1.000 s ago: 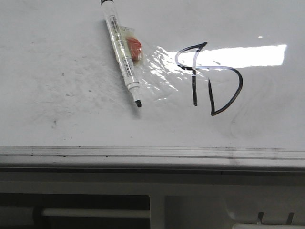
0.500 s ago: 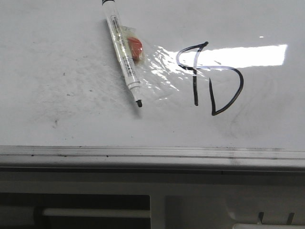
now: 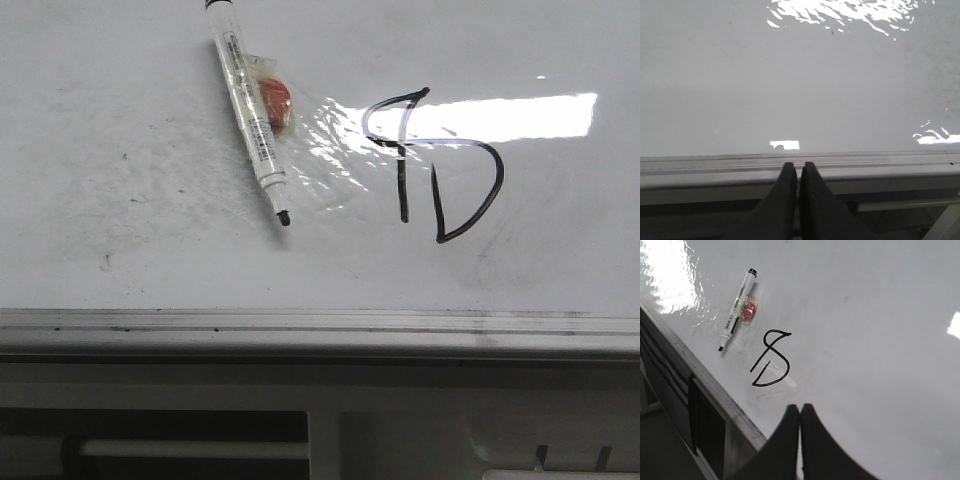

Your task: Write number 8 on whiteboard

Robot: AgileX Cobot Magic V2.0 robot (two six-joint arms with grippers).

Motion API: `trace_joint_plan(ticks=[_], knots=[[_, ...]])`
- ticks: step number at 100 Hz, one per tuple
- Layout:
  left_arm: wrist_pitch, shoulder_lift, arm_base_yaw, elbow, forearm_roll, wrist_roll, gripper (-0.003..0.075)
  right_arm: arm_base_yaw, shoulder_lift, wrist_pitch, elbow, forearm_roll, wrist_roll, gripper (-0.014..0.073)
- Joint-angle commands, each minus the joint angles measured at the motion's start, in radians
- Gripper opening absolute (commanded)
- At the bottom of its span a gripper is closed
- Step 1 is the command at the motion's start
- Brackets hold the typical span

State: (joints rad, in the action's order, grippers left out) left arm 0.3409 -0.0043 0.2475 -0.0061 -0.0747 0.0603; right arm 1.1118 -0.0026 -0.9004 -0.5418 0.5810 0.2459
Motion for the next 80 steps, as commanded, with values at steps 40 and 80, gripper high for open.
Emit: trace_joint_plan(ticks=[40,80], knots=[[-0.031,-0.026,-0.002,0.038,-0.013,0.012,-0.0020,-0.013,0.015,0.063,-0.015,0.037,0.003,-0.0043],[-0.031,-0.026,-0.002,0.038,-0.013,0.012,-0.0020,-0.463,0.017,0.633,0.345,-0.110,0.050,-0.0043]])
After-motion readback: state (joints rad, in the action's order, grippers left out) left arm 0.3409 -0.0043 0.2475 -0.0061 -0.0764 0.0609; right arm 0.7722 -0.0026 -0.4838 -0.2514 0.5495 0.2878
